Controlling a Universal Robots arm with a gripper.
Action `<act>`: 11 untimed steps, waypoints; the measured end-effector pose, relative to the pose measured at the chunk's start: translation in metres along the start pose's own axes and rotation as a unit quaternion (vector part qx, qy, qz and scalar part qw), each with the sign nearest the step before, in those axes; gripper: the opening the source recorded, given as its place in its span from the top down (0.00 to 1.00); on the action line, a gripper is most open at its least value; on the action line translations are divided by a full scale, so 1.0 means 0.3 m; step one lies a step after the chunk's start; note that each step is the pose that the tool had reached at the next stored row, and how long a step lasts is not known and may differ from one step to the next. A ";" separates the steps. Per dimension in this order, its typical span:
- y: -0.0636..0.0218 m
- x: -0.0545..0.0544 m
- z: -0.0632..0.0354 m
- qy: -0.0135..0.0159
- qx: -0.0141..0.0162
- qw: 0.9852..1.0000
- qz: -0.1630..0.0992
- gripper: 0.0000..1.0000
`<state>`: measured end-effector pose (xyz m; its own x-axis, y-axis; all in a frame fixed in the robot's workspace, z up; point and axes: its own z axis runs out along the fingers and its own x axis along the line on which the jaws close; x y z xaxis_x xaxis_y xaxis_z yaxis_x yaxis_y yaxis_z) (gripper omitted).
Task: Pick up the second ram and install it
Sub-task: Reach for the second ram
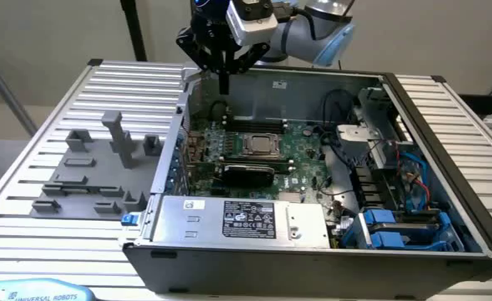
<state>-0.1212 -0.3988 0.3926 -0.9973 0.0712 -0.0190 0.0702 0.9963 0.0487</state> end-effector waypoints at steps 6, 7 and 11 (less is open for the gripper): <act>0.000 0.000 0.000 0.000 0.000 1.000 0.000 0.89; 0.000 0.000 0.000 0.000 0.000 1.000 0.000 0.89; 0.000 0.000 0.000 0.000 0.000 1.000 0.000 0.89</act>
<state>-0.1212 -0.3988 0.3926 -0.9973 0.0712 -0.0190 0.0702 0.9963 0.0487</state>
